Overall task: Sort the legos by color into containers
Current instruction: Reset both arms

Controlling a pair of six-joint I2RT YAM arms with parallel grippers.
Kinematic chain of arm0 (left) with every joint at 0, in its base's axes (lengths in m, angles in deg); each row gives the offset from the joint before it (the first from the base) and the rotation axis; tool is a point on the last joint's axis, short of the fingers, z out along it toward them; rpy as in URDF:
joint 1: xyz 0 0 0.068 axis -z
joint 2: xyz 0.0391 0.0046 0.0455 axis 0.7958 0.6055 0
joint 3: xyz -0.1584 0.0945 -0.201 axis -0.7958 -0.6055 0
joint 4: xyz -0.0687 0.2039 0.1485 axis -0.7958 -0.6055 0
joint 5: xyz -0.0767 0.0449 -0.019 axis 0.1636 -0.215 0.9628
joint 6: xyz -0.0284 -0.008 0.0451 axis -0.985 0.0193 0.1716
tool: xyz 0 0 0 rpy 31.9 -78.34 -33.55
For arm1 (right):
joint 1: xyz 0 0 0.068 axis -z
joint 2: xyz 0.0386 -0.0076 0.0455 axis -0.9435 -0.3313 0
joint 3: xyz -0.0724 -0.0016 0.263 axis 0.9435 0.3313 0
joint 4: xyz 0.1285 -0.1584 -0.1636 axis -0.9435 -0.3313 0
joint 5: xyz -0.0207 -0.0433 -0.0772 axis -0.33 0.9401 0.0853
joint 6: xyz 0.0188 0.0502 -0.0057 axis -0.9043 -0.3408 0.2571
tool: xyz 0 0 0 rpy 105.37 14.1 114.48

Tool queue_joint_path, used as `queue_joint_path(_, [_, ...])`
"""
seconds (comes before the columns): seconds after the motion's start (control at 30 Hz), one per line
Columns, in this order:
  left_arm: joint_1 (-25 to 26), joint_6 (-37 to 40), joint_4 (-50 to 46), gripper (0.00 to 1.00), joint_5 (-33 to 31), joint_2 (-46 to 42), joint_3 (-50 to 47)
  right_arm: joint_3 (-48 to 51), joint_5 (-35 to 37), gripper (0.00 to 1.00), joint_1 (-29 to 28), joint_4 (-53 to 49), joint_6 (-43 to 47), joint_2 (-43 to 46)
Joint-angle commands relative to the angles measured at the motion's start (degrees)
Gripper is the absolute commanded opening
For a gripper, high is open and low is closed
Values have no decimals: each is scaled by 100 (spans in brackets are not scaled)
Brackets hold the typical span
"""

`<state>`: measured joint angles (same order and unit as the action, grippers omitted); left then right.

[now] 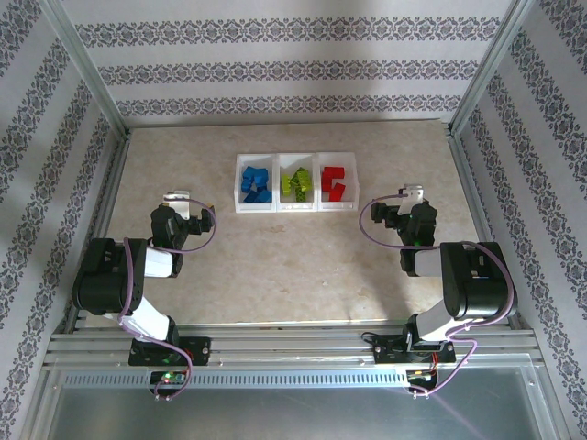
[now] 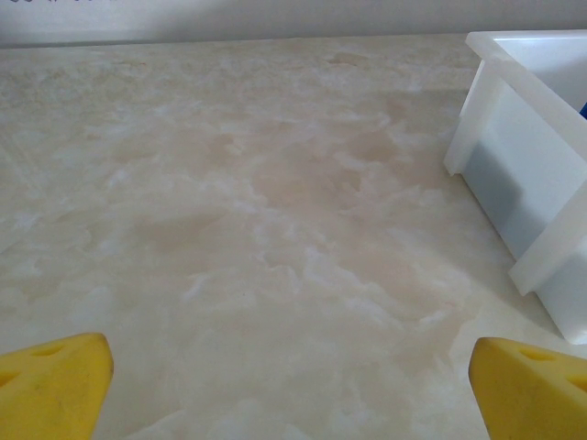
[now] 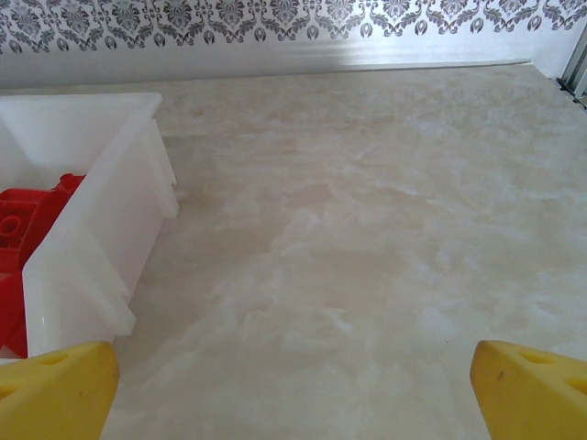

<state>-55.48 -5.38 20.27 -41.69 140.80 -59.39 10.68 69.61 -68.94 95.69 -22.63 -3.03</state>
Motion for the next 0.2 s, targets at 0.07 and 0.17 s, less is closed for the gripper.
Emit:
queue_joint_path(0.07, [-16,-80,40,100,72,8,80,-93,-28,98,-31,39,43,23])
queue_joint_path(0.17, [-16,-80,51,100,80,3,72,-102,-28,99,-31,39,45,25])
